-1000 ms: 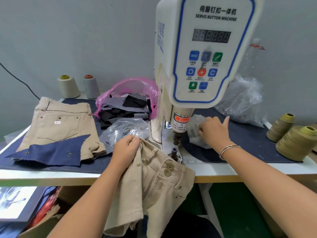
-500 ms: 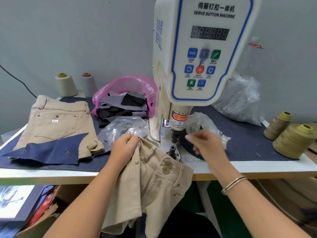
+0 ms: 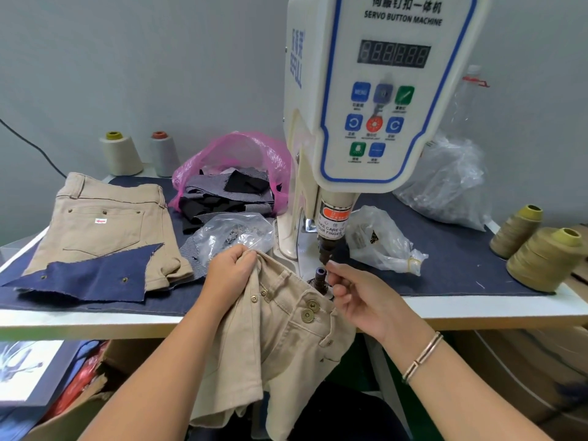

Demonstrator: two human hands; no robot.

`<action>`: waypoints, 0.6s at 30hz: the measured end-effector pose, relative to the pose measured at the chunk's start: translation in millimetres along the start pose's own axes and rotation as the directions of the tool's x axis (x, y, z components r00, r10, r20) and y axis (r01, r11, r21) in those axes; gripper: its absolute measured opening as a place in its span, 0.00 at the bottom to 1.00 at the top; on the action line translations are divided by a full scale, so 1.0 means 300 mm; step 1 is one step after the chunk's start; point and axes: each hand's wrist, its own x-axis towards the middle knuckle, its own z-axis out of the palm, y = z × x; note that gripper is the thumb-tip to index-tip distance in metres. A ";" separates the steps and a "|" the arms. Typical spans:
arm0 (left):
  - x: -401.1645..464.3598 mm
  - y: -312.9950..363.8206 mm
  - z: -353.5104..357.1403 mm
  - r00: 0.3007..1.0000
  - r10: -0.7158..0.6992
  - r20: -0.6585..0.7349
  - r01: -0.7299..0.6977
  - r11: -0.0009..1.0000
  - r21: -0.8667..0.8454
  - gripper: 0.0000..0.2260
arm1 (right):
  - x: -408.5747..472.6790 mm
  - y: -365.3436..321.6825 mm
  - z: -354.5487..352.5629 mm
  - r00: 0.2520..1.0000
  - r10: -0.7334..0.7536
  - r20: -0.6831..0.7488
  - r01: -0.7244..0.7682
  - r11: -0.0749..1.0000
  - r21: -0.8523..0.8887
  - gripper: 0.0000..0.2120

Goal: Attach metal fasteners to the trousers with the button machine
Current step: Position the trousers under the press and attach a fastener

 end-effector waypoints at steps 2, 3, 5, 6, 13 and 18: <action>-0.001 0.000 0.000 1.000 -0.003 0.000 0.003 1.000 -0.007 0.14 | 0.001 0.003 0.010 1.000 0.027 -0.006 -0.027 0.999 0.032 0.04; -0.001 0.000 0.000 1.000 -0.006 0.000 0.006 1.000 -0.007 0.14 | 0.001 0.004 0.014 0.999 0.044 -0.002 -0.044 0.998 0.052 0.04; -0.002 0.003 -0.001 1.000 -0.008 0.003 0.008 1.000 -0.009 0.14 | -0.003 0.004 0.019 0.997 0.079 0.022 -0.081 0.991 0.106 0.06; -0.003 0.006 -0.001 1.000 -0.007 0.006 0.007 1.000 -0.013 0.15 | -0.006 0.004 0.020 0.995 0.096 0.038 -0.100 0.985 0.140 0.07; -0.009 0.021 -0.004 1.000 0.001 0.013 -0.001 0.999 -0.032 0.18 | -0.026 0.009 0.023 0.973 0.156 0.170 -0.210 0.903 0.374 0.05; -0.016 0.025 0.002 1.000 0.016 0.020 -0.016 1.000 0.012 0.17 | -0.042 0.009 0.046 0.966 0.156 0.207 -0.240 0.839 0.489 0.03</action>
